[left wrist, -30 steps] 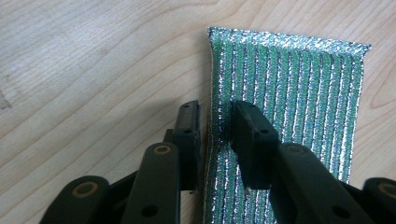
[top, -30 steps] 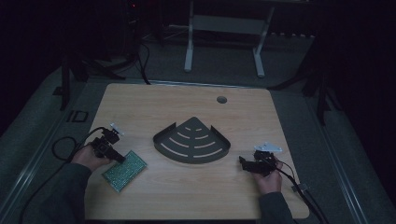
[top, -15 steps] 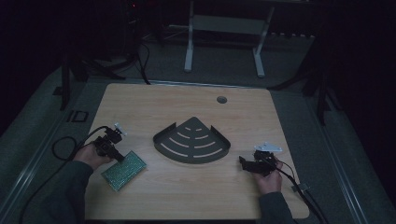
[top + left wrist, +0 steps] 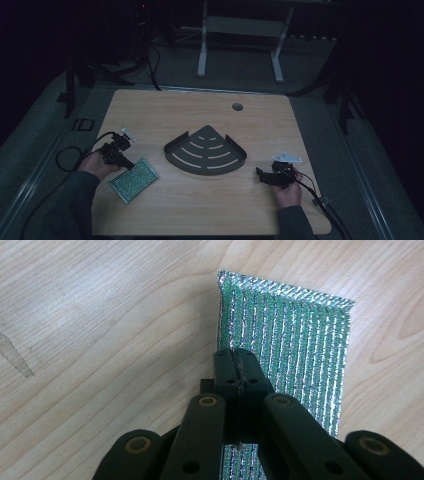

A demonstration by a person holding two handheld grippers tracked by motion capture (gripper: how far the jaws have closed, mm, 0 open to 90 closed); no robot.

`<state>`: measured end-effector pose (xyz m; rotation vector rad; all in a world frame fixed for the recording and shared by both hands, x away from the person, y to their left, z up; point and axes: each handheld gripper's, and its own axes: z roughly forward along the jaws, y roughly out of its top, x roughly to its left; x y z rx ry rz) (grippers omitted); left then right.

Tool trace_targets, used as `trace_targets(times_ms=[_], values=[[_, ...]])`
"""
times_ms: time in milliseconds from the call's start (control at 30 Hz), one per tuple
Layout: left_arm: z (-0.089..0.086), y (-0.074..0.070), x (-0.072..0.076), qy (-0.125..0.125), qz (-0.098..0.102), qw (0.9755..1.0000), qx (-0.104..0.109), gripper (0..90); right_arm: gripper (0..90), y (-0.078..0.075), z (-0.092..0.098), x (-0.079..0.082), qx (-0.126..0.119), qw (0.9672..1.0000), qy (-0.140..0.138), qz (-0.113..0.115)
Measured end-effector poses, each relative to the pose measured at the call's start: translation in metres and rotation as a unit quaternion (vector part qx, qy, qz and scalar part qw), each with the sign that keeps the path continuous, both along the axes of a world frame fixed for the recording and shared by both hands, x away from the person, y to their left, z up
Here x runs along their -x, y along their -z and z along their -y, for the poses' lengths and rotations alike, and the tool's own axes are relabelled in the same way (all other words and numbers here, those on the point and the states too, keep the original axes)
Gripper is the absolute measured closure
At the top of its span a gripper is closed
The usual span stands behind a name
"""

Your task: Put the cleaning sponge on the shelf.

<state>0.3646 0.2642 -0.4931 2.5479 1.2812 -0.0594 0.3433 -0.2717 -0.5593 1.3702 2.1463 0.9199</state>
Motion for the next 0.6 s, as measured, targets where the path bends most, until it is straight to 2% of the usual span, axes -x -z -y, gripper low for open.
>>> trace_targets(times_ms=[200, 333, 433, 600], values=[[0.005, -0.01, -0.001, 0.009, 0.004, 0.9999, 0.005, 90.0, 17.4, 0.0, 0.0, 0.0, 0.0, 1.0, 0.0, 0.0], [0.008, -0.016, -0.003, 0.014, 0.007, 0.9999, 0.001, 90.0, 17.4, 0.0, 0.0, 0.0, 0.0, 1.0, 0.0, 0.0], [0.011, -0.021, -0.004, 0.016, 0.019, 0.9996, -0.011, 90.0, 17.4, 0.0, 0.0, 0.0, 0.0, 1.0, 0.0, 0.0], [0.013, -0.029, -0.005, 0.015, 0.028, 0.9994, -0.012, 90.0, 17.4, 0.0, 0.0, 0.0, 0.0, 1.0, 0.0, 0.0]])
